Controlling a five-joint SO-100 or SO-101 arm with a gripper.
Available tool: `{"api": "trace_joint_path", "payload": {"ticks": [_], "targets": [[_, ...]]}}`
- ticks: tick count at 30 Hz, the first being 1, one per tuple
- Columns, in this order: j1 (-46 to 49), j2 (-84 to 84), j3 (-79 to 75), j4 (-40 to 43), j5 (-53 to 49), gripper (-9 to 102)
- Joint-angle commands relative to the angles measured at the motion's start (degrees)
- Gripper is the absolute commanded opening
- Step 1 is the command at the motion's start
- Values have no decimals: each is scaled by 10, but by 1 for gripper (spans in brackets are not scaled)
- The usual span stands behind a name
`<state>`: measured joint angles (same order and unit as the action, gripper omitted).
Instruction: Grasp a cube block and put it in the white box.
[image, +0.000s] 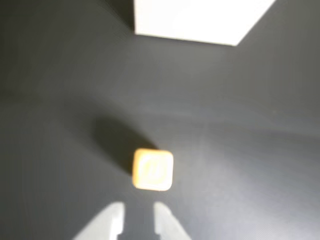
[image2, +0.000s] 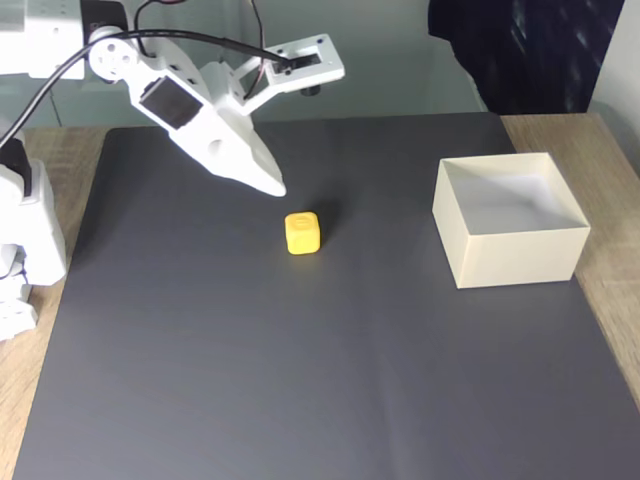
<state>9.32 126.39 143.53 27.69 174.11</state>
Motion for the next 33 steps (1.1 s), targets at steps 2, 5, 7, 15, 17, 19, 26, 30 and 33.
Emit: {"api": "trace_joint_path", "payload": {"ticks": [2, 5, 7, 15, 17, 19, 26, 30, 33], "targets": [[23, -6, -27, 3, 17, 18], [47, -22, -27, 4, 26, 22], [62, -40, -27, -2, 34, 24], [94, -124, -75, -25, 47, 28], [93, -144, -100, -25, 47, 28], [92, -164, -120, -25, 45, 28], [90, -206, -138, -27, 47, 29], [83, -229, -138, -42, 49, 30], [81, -246, -138, -54, 51, 30]]}}
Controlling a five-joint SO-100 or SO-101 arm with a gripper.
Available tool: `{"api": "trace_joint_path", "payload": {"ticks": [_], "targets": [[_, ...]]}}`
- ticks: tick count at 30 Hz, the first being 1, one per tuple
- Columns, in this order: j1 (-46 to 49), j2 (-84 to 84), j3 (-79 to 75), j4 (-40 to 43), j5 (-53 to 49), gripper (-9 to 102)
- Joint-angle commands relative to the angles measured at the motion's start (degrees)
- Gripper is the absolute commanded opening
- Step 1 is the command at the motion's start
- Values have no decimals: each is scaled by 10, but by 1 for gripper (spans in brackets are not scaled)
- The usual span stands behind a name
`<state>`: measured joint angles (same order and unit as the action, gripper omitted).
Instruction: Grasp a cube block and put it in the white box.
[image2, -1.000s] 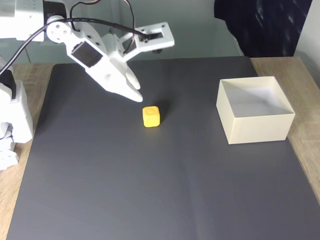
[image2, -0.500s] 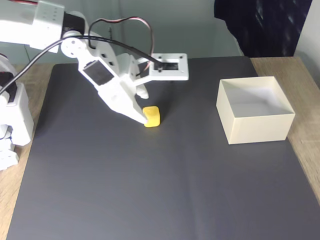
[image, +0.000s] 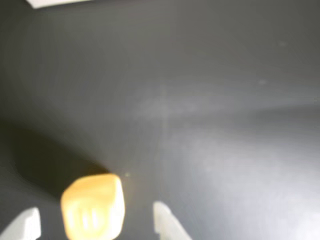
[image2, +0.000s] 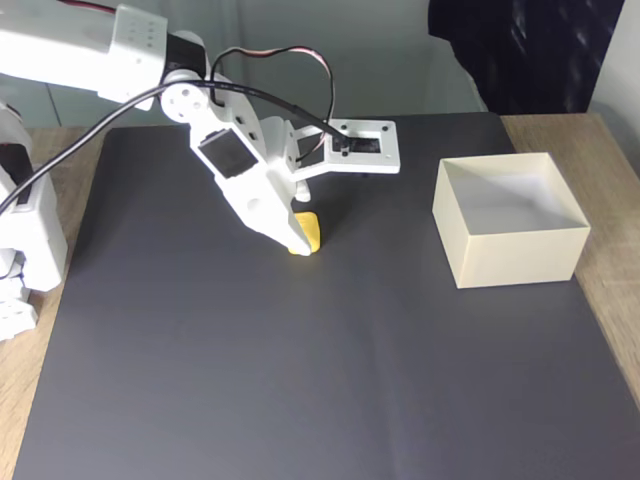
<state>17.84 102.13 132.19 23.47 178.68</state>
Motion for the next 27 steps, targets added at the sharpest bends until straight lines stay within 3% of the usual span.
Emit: {"api": "trace_joint_path", "payload": {"ticks": [1, 27], "targets": [[-4, -7, -25, -12, 5, 31], [-23, -68, -20, -35, 19, 25]]}}
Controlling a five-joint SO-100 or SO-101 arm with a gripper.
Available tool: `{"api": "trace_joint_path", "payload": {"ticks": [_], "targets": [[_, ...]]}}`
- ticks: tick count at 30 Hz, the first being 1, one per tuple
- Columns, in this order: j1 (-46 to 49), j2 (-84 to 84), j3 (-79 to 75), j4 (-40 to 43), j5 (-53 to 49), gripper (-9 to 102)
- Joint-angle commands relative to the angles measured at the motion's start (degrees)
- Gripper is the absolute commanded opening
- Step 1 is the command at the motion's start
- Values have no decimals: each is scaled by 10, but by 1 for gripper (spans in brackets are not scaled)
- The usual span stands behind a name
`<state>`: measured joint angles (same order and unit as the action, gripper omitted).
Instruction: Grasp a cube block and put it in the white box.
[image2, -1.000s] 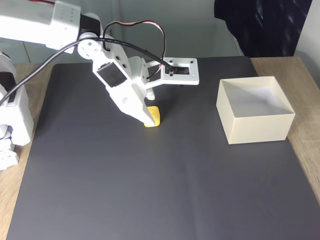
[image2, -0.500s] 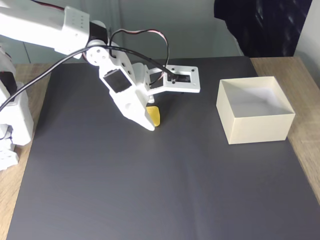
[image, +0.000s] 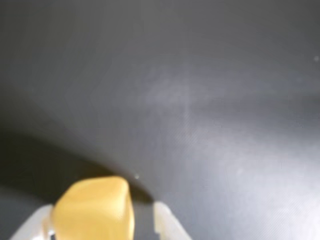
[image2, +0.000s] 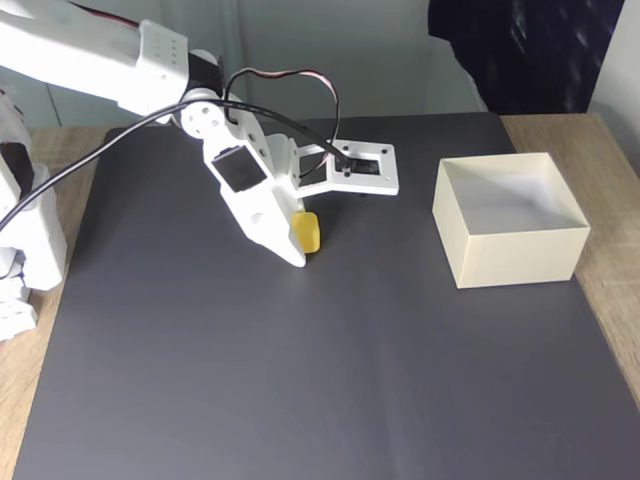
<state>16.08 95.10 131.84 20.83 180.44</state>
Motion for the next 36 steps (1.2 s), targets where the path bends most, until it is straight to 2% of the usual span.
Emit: {"api": "trace_joint_path", "payload": {"ticks": [1, 8, 17, 29, 36], "targets": [[-5, -1, -19, -10, 2, 25], [-17, -12, -27, -15, 2, 21], [-36, -39, -59, 1, -11, 0], [-46, 12, -92, 38, -18, 0], [-55, 93, -105, -21, -18, 0]]}}
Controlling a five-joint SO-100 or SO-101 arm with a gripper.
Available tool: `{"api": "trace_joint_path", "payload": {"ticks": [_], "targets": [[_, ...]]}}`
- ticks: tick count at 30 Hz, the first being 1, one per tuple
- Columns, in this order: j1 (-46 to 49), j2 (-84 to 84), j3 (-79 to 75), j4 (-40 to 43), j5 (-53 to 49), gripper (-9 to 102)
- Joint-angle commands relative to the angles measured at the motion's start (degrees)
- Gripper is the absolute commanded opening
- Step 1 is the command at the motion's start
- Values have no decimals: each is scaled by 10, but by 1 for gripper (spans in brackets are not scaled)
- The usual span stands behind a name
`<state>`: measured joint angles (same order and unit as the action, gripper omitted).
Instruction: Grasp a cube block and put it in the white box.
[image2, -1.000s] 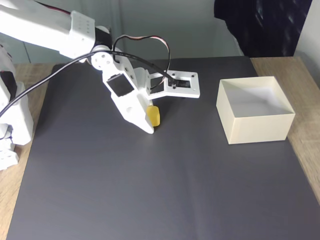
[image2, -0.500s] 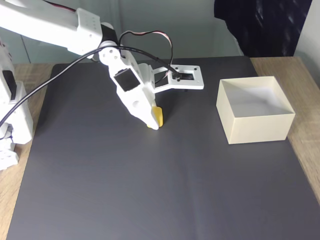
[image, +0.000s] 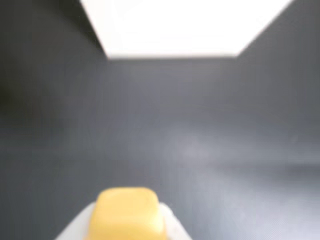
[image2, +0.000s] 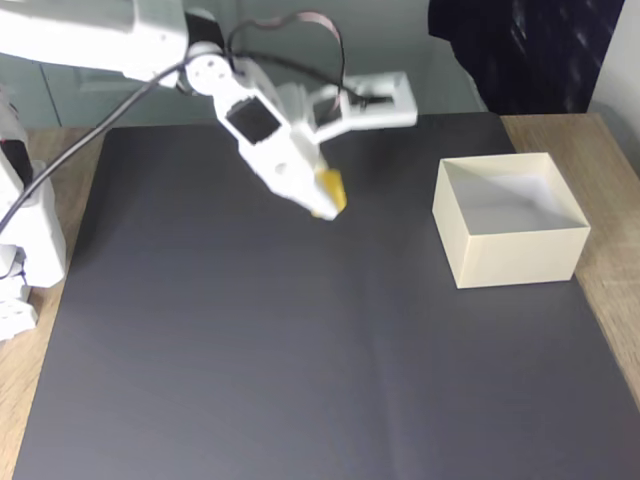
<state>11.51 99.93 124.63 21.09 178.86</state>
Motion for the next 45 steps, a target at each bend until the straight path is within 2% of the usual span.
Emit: {"api": "trace_joint_path", "payload": {"ticks": [1, 15, 35, 45], "targets": [[-11, 51, -37, -34, -2, 0], [11, 40, -106, -186, 18, 0], [92, -258, -424, -179, 18, 0], [78, -331, -459, -178, 17, 0]]}}
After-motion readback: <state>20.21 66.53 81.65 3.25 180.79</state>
